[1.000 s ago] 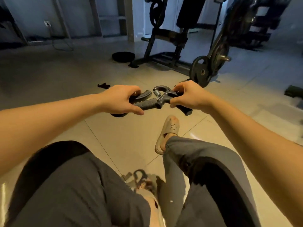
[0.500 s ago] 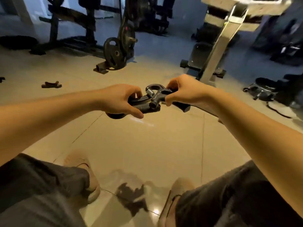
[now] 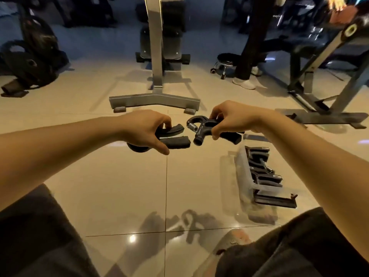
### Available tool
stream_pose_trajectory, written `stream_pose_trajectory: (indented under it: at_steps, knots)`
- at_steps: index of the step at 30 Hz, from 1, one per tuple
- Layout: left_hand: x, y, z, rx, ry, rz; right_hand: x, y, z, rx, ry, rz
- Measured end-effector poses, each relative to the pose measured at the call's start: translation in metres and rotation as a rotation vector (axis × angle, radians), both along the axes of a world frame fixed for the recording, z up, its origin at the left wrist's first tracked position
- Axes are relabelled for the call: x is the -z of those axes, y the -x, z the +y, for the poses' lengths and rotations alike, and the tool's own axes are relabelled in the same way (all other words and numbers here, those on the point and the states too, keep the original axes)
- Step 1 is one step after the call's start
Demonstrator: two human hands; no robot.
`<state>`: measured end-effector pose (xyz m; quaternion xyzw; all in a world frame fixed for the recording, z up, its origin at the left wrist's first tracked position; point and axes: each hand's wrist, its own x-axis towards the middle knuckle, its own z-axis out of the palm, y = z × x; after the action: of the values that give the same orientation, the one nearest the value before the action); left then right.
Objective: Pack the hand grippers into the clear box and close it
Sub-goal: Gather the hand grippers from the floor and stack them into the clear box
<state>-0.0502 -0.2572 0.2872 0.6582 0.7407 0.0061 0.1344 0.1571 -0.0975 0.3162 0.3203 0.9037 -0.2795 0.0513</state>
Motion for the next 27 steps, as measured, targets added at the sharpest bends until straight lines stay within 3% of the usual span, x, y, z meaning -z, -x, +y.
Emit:
stream_pose_trajectory:
  at_steps: [7, 18, 27]
  knots:
    - [0.014, -0.066, 0.069, 0.064, 0.022, 0.044, 0.028, -0.069, 0.055, 0.042, 0.037, -0.012]
    - [0.056, -0.096, 0.163, 0.13, 0.042, -0.131, 0.071, -0.138, 0.14, 0.187, -0.057, -0.228]
    - [0.103, -0.15, 0.237, 0.274, 0.076, -0.121, 0.179, -0.194, 0.185, 0.246, 0.003, -0.197]
